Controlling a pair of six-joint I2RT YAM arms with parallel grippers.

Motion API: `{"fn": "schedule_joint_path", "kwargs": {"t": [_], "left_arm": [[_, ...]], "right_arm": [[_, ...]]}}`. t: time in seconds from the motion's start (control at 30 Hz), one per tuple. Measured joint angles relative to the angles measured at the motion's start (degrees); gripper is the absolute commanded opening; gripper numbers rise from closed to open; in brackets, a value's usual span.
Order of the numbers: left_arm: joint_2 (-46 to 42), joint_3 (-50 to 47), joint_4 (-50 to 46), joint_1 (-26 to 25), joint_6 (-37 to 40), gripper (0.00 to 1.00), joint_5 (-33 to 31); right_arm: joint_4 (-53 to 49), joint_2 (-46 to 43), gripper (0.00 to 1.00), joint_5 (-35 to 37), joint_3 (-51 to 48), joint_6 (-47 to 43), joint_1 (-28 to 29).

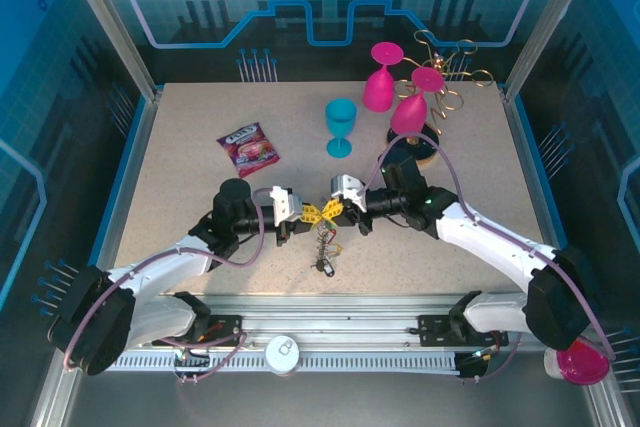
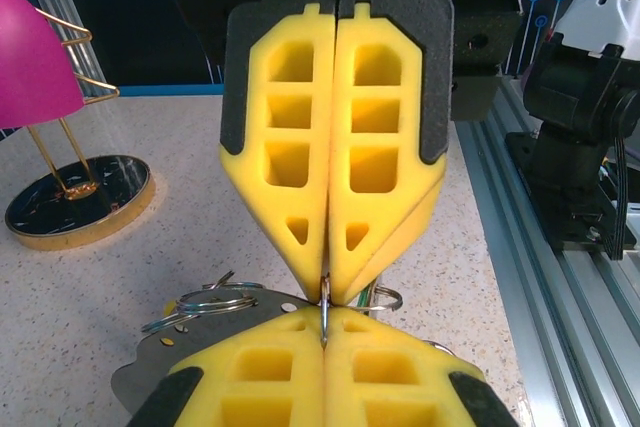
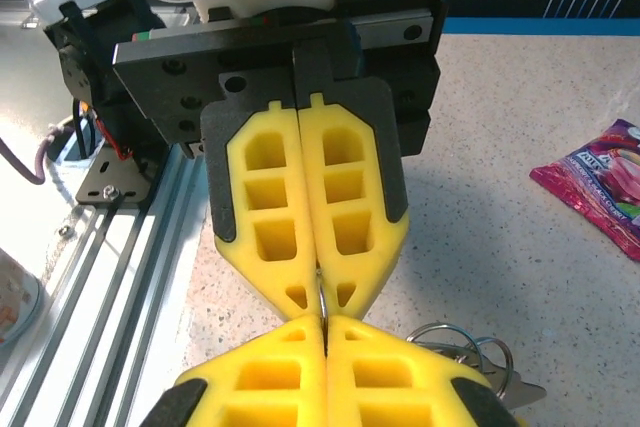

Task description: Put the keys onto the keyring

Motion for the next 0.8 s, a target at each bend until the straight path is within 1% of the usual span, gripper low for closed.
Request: {"fn": "schedule_joint_path", "kwargs": {"t": [0.03, 0.1, 0.2, 0.27, 0.57, 0.6, 0.63, 0.67, 0.77, 0.8], "left_arm": [[0.0, 0.0, 0.02, 0.0, 0.0, 0.0, -0.15], [0.0, 0.0, -0.24, -0.04, 0.02, 0.05, -0.48], [-0.07, 0.37, -2.45, -0.33, 1.14, 0.1, -1.42], [-0.17, 1.18, -5.2, -0.57, 2.27, 0.11, -2.51], [-1.16, 5.11, -15.37, -0.7, 6.97, 0.1, -5.33], [-1.16, 5.44, -16.41, -0.7, 7.19, 0.07, -5.53], [-1.16, 5.68, -17.4, -0.7, 7.5, 0.02, -5.66], [-1.16, 5.84, -17.99, -0.72, 7.91, 0.0, -5.68], [-1.16, 6.14, -18.95, -0.81, 8.55, 0.0, -5.73], [-1.16, 6.14, -18.95, -0.87, 8.59, 0.0, -5.73]], "right_arm": [[-0.9, 0.22, 0.0, 0.02, 0.59, -0.42, 0.0], [-2.45, 0.44, 0.0, 0.24, 1.36, -1.11, 0.0], [-4.98, 1.09, 0.0, 0.66, 2.38, -2.4, 0.0], [-7.41, 1.88, 0.0, 1.11, 3.67, -3.56, 0.02], [-19.43, 5.7, 0.0, 4.98, 12.24, -9.31, 1.29], [-20.72, 6.29, 0.0, 5.53, 13.2, -9.97, 1.6], [-22.01, 6.82, 0.0, 6.14, 14.08, -10.6, 1.9], [-22.99, 7.13, 0.0, 6.6, 14.64, -11.13, 2.12], [-24.76, 7.5, 0.0, 7.28, 15.67, -11.8, 2.45], [-24.74, 7.48, 0.03, 7.37, 15.69, -11.74, 2.47]]}}
